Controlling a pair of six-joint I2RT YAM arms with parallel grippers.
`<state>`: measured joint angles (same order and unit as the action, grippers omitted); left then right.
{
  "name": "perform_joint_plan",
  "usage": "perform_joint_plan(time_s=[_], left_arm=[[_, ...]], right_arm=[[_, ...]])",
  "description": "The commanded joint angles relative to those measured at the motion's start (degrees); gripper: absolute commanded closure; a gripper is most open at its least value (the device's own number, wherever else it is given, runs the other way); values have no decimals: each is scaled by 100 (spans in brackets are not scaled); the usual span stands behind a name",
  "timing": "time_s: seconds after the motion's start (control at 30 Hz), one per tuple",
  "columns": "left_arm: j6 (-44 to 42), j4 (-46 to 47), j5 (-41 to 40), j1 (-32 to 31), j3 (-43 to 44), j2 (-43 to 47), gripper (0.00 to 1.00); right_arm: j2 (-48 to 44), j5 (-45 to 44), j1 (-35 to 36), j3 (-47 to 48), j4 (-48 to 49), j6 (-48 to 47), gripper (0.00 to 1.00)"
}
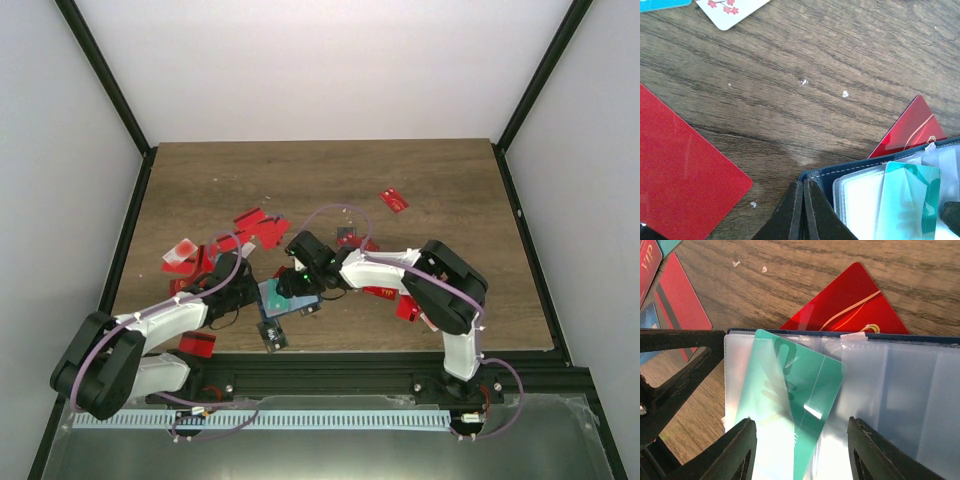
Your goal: Put the credit cards into the card holder
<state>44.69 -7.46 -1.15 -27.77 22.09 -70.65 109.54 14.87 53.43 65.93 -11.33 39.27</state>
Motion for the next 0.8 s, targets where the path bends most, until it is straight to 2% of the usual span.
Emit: perform_joint_plan(time_s=[0.0,0.23,0.77], left_arm=[[-125,-290,-9,12,-29,-150,96],[-215,-310,35,14,21,-198,96],[-626,-326,232,9,170,-446,96]], right_arm=[[176,-187,-78,-49,-23,144,47],[342,216,-265,-85,553,229,50],[575,1203,-263,55,1255,-346,54]])
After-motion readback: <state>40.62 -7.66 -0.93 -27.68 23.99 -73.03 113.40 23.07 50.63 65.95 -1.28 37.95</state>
